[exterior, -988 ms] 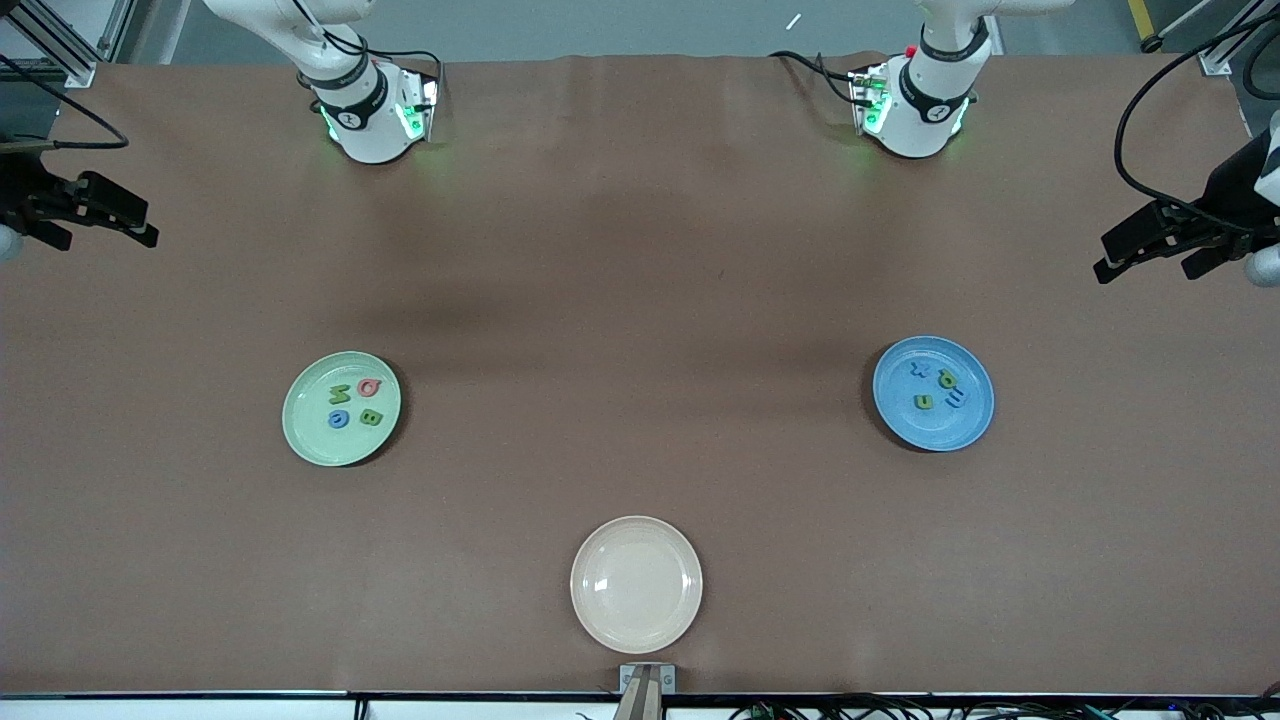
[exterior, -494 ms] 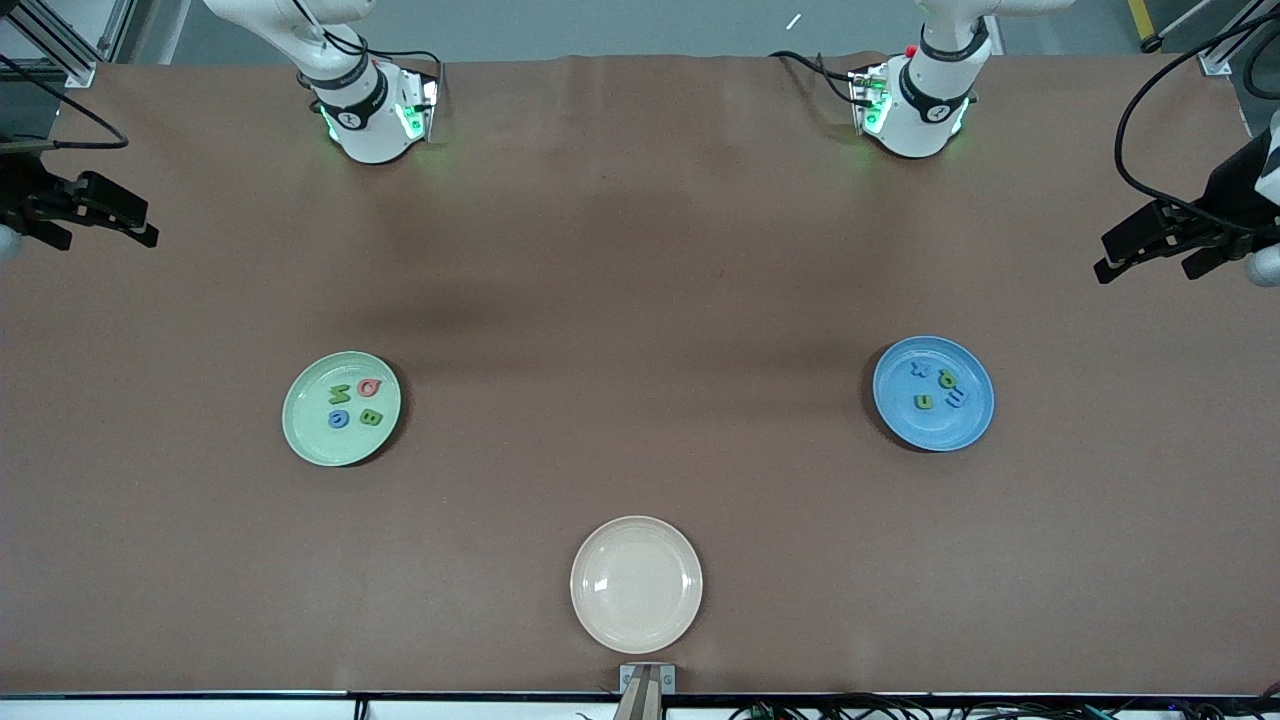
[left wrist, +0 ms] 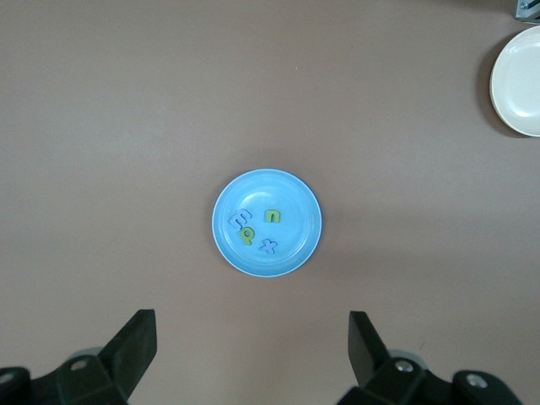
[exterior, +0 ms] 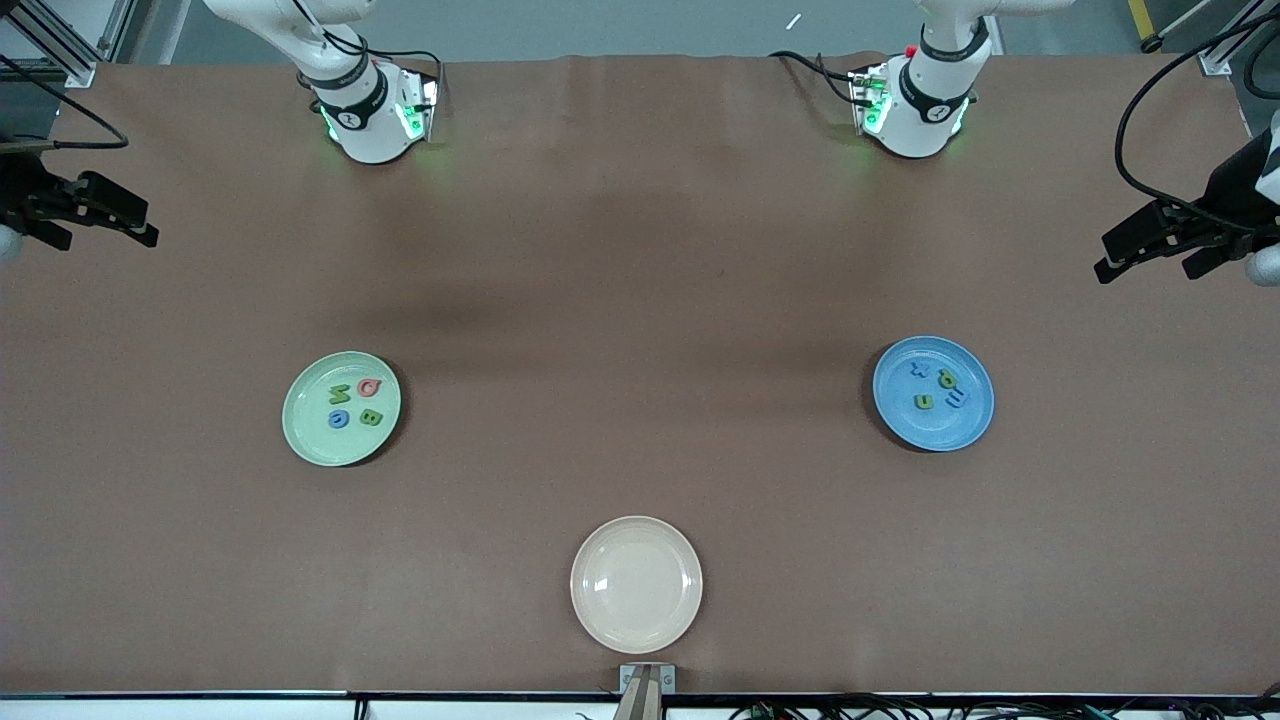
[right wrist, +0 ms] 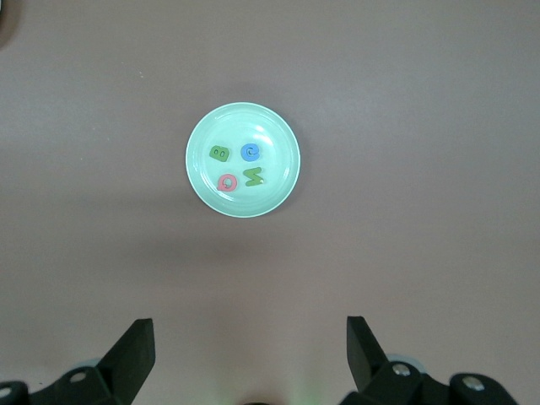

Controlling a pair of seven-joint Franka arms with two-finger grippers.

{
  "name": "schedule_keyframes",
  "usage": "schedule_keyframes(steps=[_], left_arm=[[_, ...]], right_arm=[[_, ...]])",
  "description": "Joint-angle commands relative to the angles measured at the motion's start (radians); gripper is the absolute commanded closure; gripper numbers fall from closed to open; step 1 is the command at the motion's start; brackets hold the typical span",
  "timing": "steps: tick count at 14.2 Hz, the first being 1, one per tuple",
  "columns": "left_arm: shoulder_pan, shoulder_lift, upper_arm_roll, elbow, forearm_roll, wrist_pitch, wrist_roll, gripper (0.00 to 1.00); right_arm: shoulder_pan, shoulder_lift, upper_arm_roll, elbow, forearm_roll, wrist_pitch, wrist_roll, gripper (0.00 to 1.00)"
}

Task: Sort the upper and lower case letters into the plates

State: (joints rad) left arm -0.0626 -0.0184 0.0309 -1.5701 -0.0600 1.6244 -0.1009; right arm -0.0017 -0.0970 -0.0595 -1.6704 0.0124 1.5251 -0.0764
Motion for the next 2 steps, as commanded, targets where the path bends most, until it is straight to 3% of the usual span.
schedule_keyframes(steps=[1,2], left_arm=[[-0.005,0.006,0.006,0.025,0.009,-0.020,0.012,0.00],[-0.005,0.006,0.006,0.024,0.009,-0.020,0.010,0.00]], right_arm=[[0.000,-0.027,0.001,-0.029,-0.006,0.007,-0.003,0.00],[0.000,-0.027,0.001,-0.028,-0.006,0.007,-0.003,0.00]])
